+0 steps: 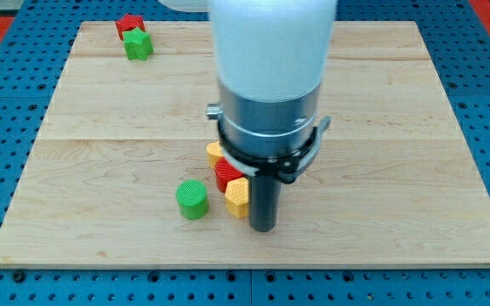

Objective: Move blue blocks to the center left of the board

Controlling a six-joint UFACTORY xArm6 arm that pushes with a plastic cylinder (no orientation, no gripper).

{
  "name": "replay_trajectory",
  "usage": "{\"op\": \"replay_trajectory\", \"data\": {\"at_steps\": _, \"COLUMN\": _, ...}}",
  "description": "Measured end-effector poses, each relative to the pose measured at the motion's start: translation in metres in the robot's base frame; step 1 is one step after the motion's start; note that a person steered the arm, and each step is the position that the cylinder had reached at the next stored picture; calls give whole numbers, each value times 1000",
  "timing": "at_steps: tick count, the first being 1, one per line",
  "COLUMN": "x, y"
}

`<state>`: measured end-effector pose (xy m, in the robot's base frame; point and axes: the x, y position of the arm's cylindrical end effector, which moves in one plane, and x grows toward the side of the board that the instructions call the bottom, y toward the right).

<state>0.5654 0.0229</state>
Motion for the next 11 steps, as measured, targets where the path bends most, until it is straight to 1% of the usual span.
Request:
{"op": "replay_trajectory", "data": {"at_steps": 1, "x": -40, "y": 8}}
{"op": "replay_trajectory", "data": {"at_steps": 2, "x": -80, "y": -16}}
{"op": "replay_trajectory", "data": {"at_steps": 3, "x": -116, "y": -19}}
{"op": "replay_trajectory", "data": {"at_steps": 4, "x": -169, "y": -20}}
{"op": "replay_trajectory", "data": {"at_steps": 5, "x": -189, "y": -35}}
{"op": "replay_trajectory", "data": {"at_steps": 7, "x": -186, "y": -25}}
{"op": "replay_trajectory", "data": {"at_steps": 8, "x": -178, "y": -55}}
{"op": "replay_trajectory", "data": {"at_steps": 9, "x": -163, "y": -144}}
{"op": "replay_trajectory", "data": {"at_steps": 10, "x": -176, "y": -187}}
{"op": "replay_trajectory", "data": {"at_steps": 11, "x": -219, "y": -211}}
